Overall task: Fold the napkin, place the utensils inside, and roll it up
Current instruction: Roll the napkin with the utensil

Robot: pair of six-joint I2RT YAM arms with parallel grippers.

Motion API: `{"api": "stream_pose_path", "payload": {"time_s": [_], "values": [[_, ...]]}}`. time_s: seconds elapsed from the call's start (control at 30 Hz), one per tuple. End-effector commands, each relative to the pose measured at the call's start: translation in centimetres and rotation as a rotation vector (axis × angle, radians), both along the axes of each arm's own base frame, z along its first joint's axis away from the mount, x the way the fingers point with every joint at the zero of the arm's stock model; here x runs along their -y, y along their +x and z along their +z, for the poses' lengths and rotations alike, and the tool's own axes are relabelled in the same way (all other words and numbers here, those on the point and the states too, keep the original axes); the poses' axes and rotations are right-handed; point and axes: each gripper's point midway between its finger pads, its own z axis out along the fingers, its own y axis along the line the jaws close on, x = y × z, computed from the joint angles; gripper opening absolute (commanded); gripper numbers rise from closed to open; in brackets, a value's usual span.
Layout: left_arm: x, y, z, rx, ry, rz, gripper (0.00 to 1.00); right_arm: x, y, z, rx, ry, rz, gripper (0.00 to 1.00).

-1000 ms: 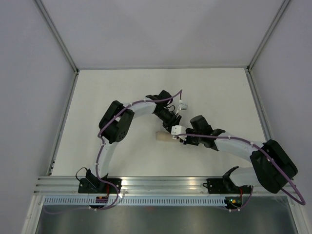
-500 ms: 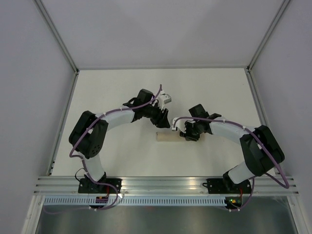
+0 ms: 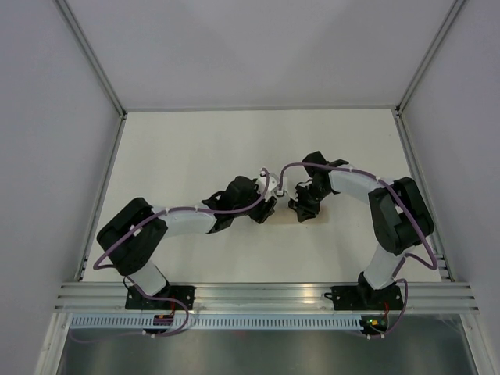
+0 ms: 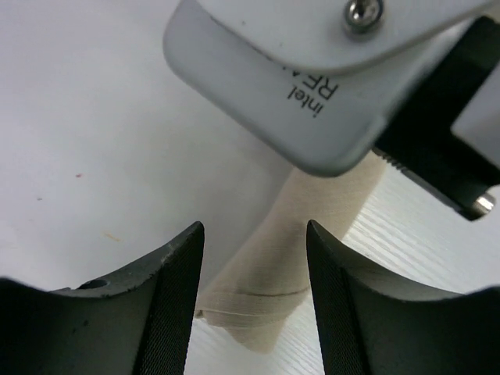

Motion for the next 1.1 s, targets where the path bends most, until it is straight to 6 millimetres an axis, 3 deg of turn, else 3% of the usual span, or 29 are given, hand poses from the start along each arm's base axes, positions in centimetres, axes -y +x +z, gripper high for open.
{"api": "stream_pose_path", "payload": {"time_s": [0.0,0.13,0.27,0.43,0.47,0.53,0.57,0.63,0.83,1.07], "values": [[2.9,-0.2,2.3,0.245,0.063,-0.085,0.60,0.6,0.4,-1.6,-0.061,-0.049,-0.027,0.25],[4.6,-0.9,1.4,0.334,0.177,-0.156,0.61,0.5,0.9,-1.8,-0.084,-0.048,-0.027,0.25],[5.8,-1.7,1.8,0.383,0.200,-0.177,0.62,0.6,1.2,-2.2,-0.109,-0.051,-0.035,0.25],[4.6,0.0,1.9,0.411,0.211,-0.052,0.64,0.7,1.3,-2.5,-0.118,-0.055,-0.039,0.25],[3.7,0.3,1.3,0.402,0.213,-0.023,0.65,0.8,1.4,-2.5,-0.118,-0.056,-0.042,0.25],[3.1,1.0,2.8,0.402,0.142,0.025,0.65,0.7,1.3,-2.6,-0.121,-0.057,-0.043,0.25],[1.9,1.4,2.4,0.384,0.128,0.056,0.65,0.8,1.3,-2.6,-0.120,-0.055,-0.044,0.25],[1.3,1.6,4.4,0.402,0.057,0.082,0.66,0.8,1.2,-2.7,-0.124,-0.057,-0.044,0.25],[-1.2,2.2,6.6,0.398,-0.053,0.144,0.66,0.9,1.3,-2.7,-0.122,-0.063,-0.051,0.25],[0.6,0.3,6.6,0.439,-0.028,0.016,0.66,0.9,1.3,-3.0,-0.138,-0.072,-0.053,0.25]]}}
